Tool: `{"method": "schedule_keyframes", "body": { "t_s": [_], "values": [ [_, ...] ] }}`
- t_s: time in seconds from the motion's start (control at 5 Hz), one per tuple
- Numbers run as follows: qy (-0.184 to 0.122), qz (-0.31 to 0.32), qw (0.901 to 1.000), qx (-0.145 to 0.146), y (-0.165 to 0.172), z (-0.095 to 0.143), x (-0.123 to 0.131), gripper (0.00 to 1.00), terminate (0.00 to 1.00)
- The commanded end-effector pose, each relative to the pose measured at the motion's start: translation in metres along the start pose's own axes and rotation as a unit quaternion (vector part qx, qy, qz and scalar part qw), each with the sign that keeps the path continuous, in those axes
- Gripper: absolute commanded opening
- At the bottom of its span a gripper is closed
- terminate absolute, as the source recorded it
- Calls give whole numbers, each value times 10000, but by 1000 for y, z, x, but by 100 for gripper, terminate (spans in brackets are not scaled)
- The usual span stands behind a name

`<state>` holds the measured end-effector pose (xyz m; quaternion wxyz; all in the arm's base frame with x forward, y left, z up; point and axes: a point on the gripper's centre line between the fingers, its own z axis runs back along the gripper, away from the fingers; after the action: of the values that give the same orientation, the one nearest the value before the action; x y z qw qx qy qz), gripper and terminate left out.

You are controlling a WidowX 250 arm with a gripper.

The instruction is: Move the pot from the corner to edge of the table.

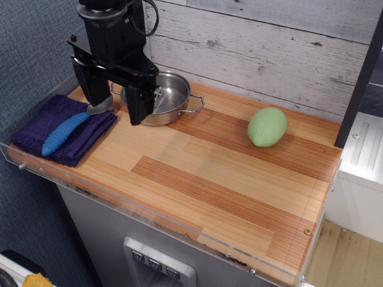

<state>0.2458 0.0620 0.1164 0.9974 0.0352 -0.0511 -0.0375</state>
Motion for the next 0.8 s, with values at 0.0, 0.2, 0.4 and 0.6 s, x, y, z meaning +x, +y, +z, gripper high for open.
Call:
{"method": "schedule_keyframes", "body": {
  "t_s": [0.0,0.2,0.4,0.6],
  "values": [
    [0,0,10000,0,0,0,0,100,0],
    [-295,-292,9987,-307,10,-15,20,100,0],
    [-399,-414,9970,-523,22,-33,41,100,0],
    [-379,-481,9972,-437,29,-45,57,100,0]
  ]
}}
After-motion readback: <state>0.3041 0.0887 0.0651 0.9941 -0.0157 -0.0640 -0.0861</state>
